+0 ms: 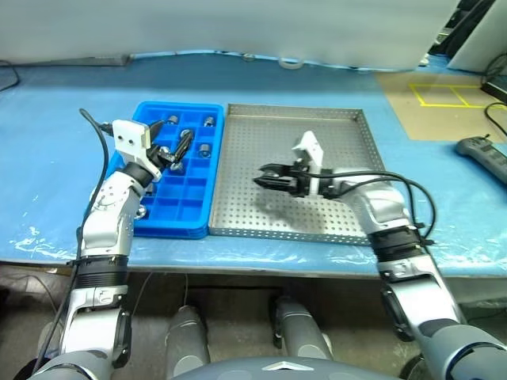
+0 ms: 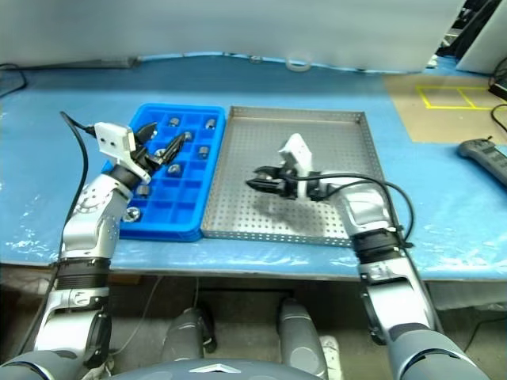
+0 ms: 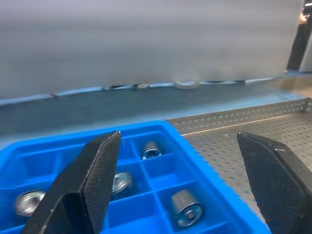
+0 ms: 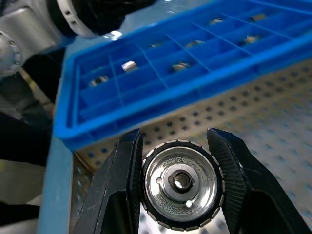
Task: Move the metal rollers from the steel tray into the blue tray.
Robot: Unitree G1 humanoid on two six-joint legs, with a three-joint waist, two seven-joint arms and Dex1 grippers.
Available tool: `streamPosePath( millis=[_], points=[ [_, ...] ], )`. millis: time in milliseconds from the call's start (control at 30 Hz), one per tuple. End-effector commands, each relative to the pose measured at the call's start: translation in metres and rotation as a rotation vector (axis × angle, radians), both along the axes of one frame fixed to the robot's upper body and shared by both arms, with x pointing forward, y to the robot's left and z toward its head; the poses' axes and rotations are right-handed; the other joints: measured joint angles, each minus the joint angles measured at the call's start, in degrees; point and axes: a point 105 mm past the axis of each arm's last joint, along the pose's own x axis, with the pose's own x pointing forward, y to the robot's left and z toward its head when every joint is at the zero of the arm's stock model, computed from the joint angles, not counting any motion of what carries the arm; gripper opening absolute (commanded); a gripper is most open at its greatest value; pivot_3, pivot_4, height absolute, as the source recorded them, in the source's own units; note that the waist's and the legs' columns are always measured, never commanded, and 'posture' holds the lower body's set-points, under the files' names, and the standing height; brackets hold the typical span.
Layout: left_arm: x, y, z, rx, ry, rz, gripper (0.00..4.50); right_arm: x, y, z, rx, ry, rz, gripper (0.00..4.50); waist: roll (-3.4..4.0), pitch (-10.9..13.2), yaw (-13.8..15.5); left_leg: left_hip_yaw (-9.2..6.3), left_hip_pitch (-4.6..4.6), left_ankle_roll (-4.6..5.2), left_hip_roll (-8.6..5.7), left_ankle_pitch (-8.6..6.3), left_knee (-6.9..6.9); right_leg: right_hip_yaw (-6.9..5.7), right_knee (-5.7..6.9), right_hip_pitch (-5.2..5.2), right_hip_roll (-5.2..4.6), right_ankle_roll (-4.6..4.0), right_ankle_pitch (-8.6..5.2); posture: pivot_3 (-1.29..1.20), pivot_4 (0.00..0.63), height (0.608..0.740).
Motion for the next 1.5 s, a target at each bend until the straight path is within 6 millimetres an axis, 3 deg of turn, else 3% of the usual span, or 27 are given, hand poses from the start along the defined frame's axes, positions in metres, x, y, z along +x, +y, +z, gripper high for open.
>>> streamPosePath(
  millis=[33, 200, 333, 500, 633, 733, 1067, 1133, 1233, 1300, 1400, 1500],
  points=[
    [-0.017, 0.008, 0.013, 0.002, -0.042, 0.005, 4.04, -0.004, 0.041, 0.015, 0.033, -0.075, 0.114, 1.66, 0.02, 0.0, 1.0, 0.01, 0.0, -0.01, 0.0, -0.01, -0.01, 0.0, -0.01, -0.01, 0.0, 0.0, 0.0, -0.26, 0.15, 0.74],
    [-0.031, 0.015, 0.01, 0.038, -0.024, 0.033, 4.04, 0.008, 0.072, 0.011, 0.03, -0.09, 0.105, 1.66, 0.03, 0.0, 3.6, 0.01, 0.03, -0.12, 0.0, 0.04, -0.07, 0.01, 0.07, 0.03, -0.08, 0.0, 0.0, -0.2, 0.15, 0.74],
    [-0.037, 0.018, 0.006, 0.045, -0.013, 0.053, 4.04, 0.013, 0.079, 0.005, 0.012, -0.103, 0.1, 1.66, 0.04, 0.0, 4.9, -0.02, 0.07, -0.14, -0.08, 0.04, -0.1, 0.04, 0.07, 0.09, -0.12, 0.0, 0.0, -0.18, 0.15, 0.74],
    [-0.038, 0.018, 0.005, 0.055, -0.002, 0.055, 4.04, 0.015, 0.072, -0.01, -0.055, -0.123, 0.1, 3.36, 0.04, 0.0, 5.3, -0.07, 0.07, -0.23, -0.05, 0.1, -0.17, 0.06, 0.09, 0.05, -0.1, 0.01, 0.0, -0.19, 0.15, 0.74],
    [-0.028, 0.011, 0.005, 0.066, 0.003, 0.016, 4.04, 0.02, 0.055, -0.012, -0.058, -0.124, 0.055, 4.45, 0.04, 0.0, 5.3, -0.11, 0.14, -0.42, 0.0, 0.22, -0.34, 0.11, 0.1, 0.03, -0.02, 0.01, 0.0, -0.25, 0.15, 0.74],
    [-0.023, 0.001, 0.006, 0.069, 0.004, -0.029, 4.04, 0.022, 0.036, -0.013, -0.051, -0.111, 0.013, 4.45, 0.02, 0.0, 5.3, -0.12, 0.16, -0.44, -0.03, 0.23, -0.33, 0.13, 0.1, 0.06, -0.02, 0.01, 0.0, -0.28, 0.15, 0.74],
    [-0.017, -0.04, -0.009, 0.111, 0.062, -0.269, 4.04, 0.028, -0.054, -0.023, -0.074, -0.064, -0.271, 4.45, 0.0, 0.0, 3.7, -0.05, 0.29, -0.43, -0.06, 0.23, -0.31, 0.18, 0.07, 0.11, 0.01, 0.01, 0.0, -0.4, 0.15, 0.74],
    [-0.021, -0.048, -0.029, 0.146, 0.171, -0.355, 4.04, 0.029, -0.073, -0.022, -0.082, -0.068, -0.339, 4.45, 0.0, 0.0, 2.7, -0.01, 0.31, -0.42, -0.07, 0.23, -0.31, 0.18, 0.07, 0.07, 0.03, 0.01, 0.0, -0.43, 0.15, 0.74],
    [-0.03, -0.046, -0.081, 0.29, 0.415, -0.413, 4.04, 0.031, -0.092, -0.018, -0.082, -0.079, -0.408, 4.45, 0.02, 0.0, 1.7, 0.07, 0.44, -0.42, -0.06, 0.23, -0.35, 0.18, 0.07, 0.08, 0.05, 0.01, 0.0, -0.46, 0.15, 0.74],
    [-0.029, -0.043, -0.092, 0.288, 0.459, -0.398, 4.04, 0.031, -0.096, -0.017, -0.086, -0.08, -0.425, 4.45, 0.07, -0.1, 1.1, 0.1, 0.61, -0.41, -0.07, 0.22, -0.38, 0.23, 0.07, 0.19, 0.08, 0.02, -0.01, -0.47, 0.15, 0.74],
    [-0.018, -0.048, -0.071, 0.065, 0.404, -0.369, 4.04, 0.03, -0.099, -0.019, -0.091, -0.077, -0.439, 4.45, 0.46, -0.3, 0.6, 0.17, 1.01, -0.38, -0.14, 0.19, -0.37, 0.3, 0.04, 0.53, 0.05, 0.18, -0.1, -0.48, 0.15, 0.74],
    [-0.003, -0.037, -0.037, -0.14, 0.308, -0.307, 4.04, 0.029, -0.095, -0.023, -0.101, -0.073, -0.434, 4.45, 0.4, -0.2, 0.6, 0.16, 0.98, -0.37, -0.19, 0.18, -0.29, 0.33, 0.05, 0.5, 0.04, 0.44, -0.26, -0.48, 0.15, 0.74]
  ],
)
